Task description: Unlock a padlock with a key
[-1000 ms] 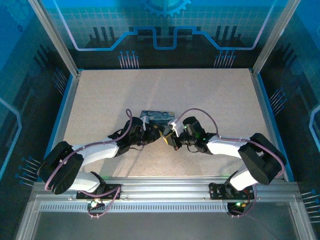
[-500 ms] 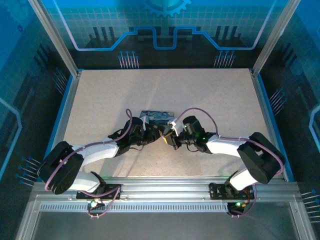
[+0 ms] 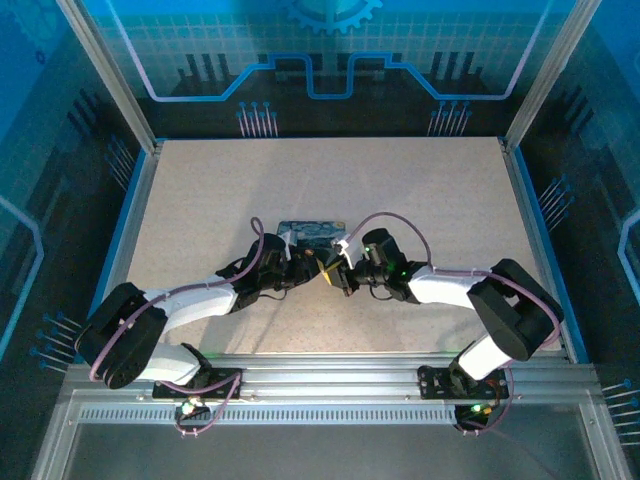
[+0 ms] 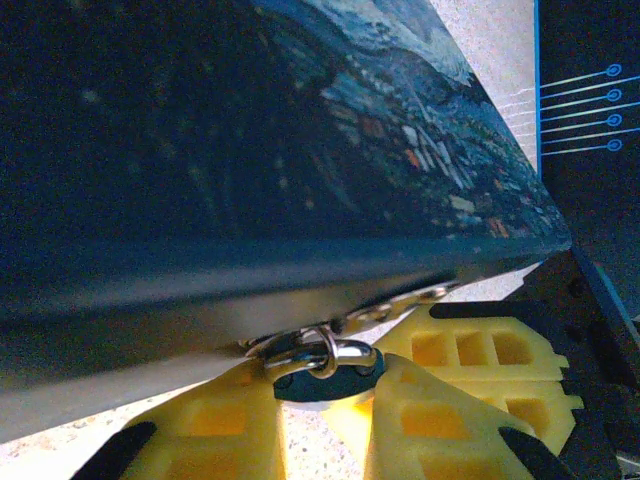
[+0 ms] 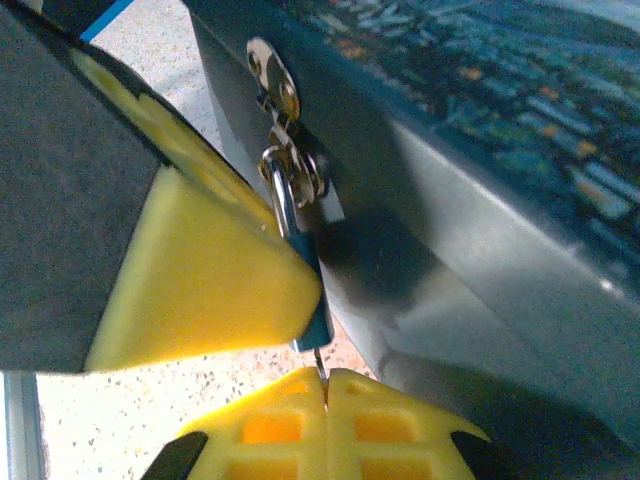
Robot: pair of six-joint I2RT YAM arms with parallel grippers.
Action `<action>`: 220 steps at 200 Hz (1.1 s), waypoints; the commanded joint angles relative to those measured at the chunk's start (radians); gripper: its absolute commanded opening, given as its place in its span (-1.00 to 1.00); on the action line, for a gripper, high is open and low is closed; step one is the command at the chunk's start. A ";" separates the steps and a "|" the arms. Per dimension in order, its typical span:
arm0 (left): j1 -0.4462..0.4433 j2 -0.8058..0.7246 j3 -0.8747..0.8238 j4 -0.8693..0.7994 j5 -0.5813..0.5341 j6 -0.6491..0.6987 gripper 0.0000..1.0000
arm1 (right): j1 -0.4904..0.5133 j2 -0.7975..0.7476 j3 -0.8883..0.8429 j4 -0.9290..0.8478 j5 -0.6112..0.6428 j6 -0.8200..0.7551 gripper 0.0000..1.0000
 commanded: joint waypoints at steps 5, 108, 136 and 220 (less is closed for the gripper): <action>-0.006 -0.001 0.024 0.047 0.034 0.014 -0.77 | -0.009 0.012 0.059 0.108 -0.029 0.017 -0.99; -0.006 0.023 0.010 0.093 0.049 -0.010 -0.76 | -0.006 0.011 0.047 0.166 -0.044 0.055 -0.99; -0.005 0.049 0.001 0.115 0.046 -0.015 -0.76 | 0.003 0.032 0.018 0.186 -0.042 0.076 -0.99; -0.005 0.152 -0.027 0.225 0.054 -0.047 -0.64 | 0.018 0.057 -0.085 0.248 -0.019 0.172 -1.00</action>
